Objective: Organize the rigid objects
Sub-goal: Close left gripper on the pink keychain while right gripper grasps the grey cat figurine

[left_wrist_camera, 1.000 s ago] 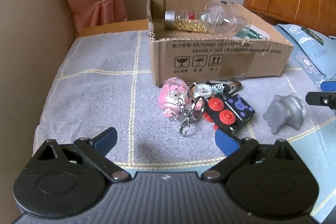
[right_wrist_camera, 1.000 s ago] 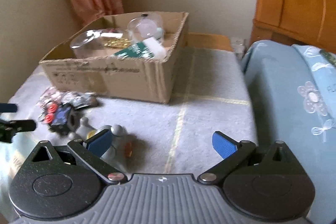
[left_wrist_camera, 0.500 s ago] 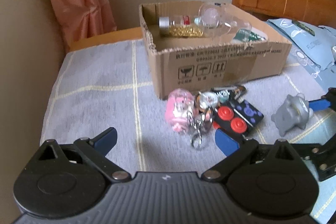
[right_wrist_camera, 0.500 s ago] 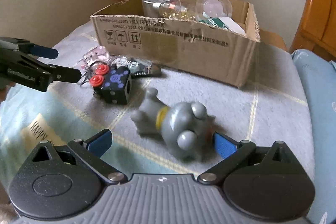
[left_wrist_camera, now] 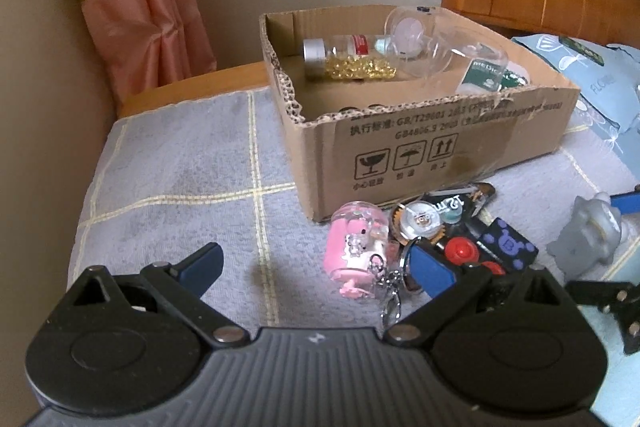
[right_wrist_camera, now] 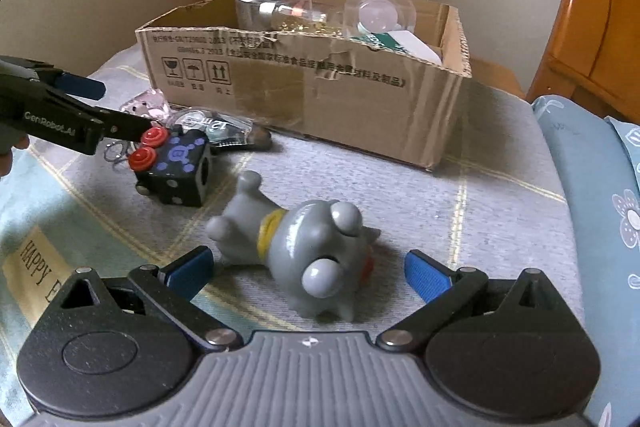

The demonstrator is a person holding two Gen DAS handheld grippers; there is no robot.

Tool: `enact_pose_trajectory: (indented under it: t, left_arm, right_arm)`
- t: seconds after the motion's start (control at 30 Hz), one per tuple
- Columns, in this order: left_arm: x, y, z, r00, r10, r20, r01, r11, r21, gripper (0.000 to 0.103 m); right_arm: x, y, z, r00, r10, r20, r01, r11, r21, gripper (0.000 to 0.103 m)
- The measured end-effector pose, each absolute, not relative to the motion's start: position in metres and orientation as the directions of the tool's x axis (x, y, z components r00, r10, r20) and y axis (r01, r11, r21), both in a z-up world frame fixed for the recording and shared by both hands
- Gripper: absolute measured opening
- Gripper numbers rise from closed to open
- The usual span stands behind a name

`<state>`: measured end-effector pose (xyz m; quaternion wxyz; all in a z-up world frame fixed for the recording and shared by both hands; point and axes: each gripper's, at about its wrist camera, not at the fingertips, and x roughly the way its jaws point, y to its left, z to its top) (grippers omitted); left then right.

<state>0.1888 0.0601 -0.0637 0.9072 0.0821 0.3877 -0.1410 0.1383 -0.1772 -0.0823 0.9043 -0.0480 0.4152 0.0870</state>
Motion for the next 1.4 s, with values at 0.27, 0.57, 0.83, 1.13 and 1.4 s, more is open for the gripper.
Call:
enact_pose_trajectory:
  t: [0.27, 0.57, 0.83, 1.13, 1.4]
  left_arm:
    - [0.187, 0.077, -0.061, 0.68, -0.126, -0.723, 0.294, 0.949, 0.112, 0.099]
    - [0.189, 0.098, -0.06, 0.684, -0.015, -0.73, 0.197, 0.967, 0.164, 0.099]
    - [0.165, 0.072, -0.052, 0.705, -0.151, -0.693, 0.316, 0.941, 0.116, 0.099]
    - [0.186, 0.061, -0.064, 0.702, -0.22, -0.677, 0.362, 0.929, 0.073, 0.091]
    - [0.197, 0.071, -0.071, 0.667, -0.269, -0.695, 0.364, 0.931, -0.012, 0.065]
  right_arm:
    - [0.136, -0.186, -0.082, 0.636, 0.116, -0.763, -0.196, 0.98, -0.014, 0.103]
    - [0.13, -0.195, -0.08, 0.634, 0.097, -0.767, -0.173, 0.985, -0.018, 0.103]
    - [0.131, -0.192, -0.078, 0.652, 0.126, -0.748, -0.198, 0.98, -0.008, 0.103]
    - [0.131, -0.188, -0.082, 0.65, 0.145, -0.746, -0.233, 0.972, -0.014, 0.103]
    - [0.135, -0.186, -0.082, 0.649, 0.151, -0.746, -0.256, 0.966, -0.027, 0.102]
